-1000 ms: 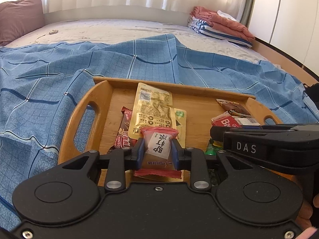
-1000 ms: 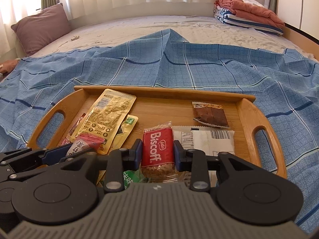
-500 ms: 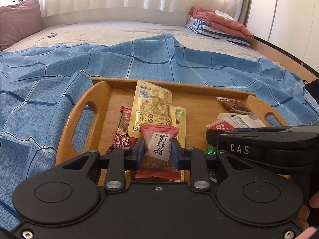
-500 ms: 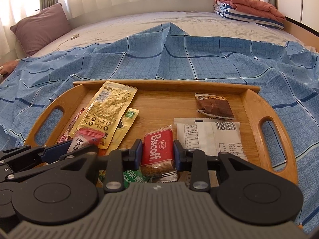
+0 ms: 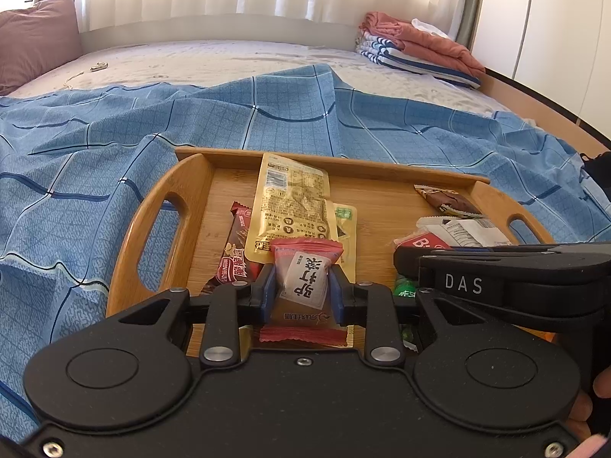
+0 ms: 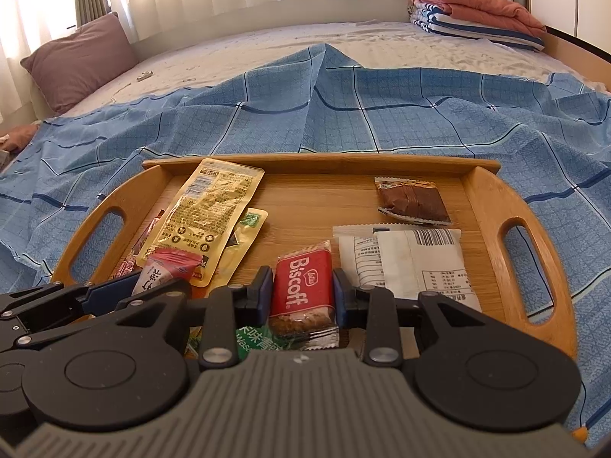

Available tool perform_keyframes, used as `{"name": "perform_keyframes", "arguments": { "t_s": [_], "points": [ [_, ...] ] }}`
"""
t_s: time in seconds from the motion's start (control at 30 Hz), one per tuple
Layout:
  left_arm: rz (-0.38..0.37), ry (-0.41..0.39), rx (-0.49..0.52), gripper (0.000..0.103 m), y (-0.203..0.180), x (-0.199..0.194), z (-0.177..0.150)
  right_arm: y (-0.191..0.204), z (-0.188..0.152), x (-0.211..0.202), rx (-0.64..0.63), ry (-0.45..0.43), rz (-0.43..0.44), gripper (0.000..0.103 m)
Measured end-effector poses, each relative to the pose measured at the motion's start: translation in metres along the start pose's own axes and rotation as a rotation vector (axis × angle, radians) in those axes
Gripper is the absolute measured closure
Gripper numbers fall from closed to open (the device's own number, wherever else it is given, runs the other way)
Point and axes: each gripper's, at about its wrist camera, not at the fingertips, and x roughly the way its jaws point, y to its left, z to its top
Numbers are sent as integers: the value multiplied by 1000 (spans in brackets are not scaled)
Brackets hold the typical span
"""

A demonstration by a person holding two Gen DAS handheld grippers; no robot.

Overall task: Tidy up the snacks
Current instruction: 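Open both tools to drop the white-and-red packet and Biscoff pack on the tray, then move both open tools back to the second Biscoff pack and red nut bag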

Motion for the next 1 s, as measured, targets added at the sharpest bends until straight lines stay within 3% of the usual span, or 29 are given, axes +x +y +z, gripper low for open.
{"name": "perform_keyframes", "arguments": {
  "t_s": [0.07, 0.1, 0.13, 0.17, 0.27, 0.43, 0.67, 0.8, 1.0],
  "points": [
    [-1, -1, -8, 73, 1, -2, 1, 0, 0, -2, 2, -10, 6, 63],
    [3, -2, -10, 72, 2, -4, 1, 0, 0, -4, 3, -17, 3, 57],
    [5, -5, -14, 68, 4, -6, 2, 0, 1, -7, 4, -24, -4, 46],
    [9, -8, -20, 60, 5, -8, 3, -2, 1, -9, 8, -33, -7, 42],
    [4, -24, -32, 40, 13, -19, 6, -10, 2, -19, 41, -53, 17, 32],
    [-14, -62, 7, 23, 15, -45, 3, -13, 1, -42, 32, -102, 15, 22],
    [-16, -91, 70, 15, 8, -84, -17, -14, -16, -85, -14, -178, 5, 13],
    [-51, -85, 119, 15, 5, -107, -38, -17, -34, -113, -52, -223, 10, 9],
    [-48, -89, 192, 14, -1, -132, -68, -21, -69, -147, -107, -259, 9, 3]
  ]
}}
